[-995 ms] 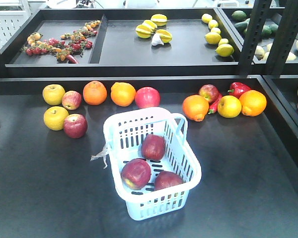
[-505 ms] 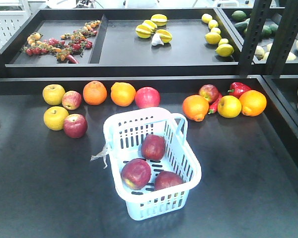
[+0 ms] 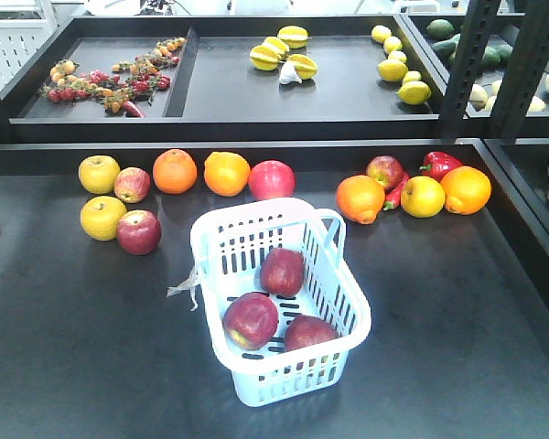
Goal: Pick three apples into basket with both arms
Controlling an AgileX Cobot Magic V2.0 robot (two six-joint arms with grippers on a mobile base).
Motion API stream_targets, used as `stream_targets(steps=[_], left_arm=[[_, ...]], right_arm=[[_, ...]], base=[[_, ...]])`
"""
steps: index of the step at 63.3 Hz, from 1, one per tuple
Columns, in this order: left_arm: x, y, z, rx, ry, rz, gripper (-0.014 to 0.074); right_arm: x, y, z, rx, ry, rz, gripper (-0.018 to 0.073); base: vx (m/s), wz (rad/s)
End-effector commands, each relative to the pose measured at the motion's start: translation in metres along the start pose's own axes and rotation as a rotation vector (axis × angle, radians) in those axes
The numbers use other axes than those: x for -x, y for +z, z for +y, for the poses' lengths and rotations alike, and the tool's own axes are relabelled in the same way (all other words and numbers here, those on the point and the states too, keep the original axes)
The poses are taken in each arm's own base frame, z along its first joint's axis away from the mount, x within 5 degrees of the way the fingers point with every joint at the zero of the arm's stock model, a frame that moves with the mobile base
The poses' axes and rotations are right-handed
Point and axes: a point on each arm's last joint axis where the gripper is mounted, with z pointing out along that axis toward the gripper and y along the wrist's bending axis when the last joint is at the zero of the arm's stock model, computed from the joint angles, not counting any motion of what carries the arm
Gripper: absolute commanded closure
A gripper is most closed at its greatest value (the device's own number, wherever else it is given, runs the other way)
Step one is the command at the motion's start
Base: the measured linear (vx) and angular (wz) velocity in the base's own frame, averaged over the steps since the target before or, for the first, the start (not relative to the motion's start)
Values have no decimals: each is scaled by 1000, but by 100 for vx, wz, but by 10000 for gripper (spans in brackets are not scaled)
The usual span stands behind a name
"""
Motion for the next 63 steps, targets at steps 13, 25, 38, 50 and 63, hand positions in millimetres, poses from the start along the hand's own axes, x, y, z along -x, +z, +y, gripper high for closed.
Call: stream_targets(steps=[13,25,38,50,63], left_arm=[[-1,0,0,3,-9,-59,603],[-1,0,0,3,-9,-59,603],[-1,0,0,3,-9,-59,603],[-1,0,0,3,-9,-59,603],[-1,0,0,3,-9,-59,603]], right_arm=[[3,0,0,-3,-16,-75,561],[2,0,0,-3,-16,-70,561],[2,0,0,-3,-16,-70,561],[2,0,0,-3,-16,-70,561],[2,0,0,-3,-16,-70,561]], base=[[0,0],[0,0],[0,0],[0,0],[0,0]])
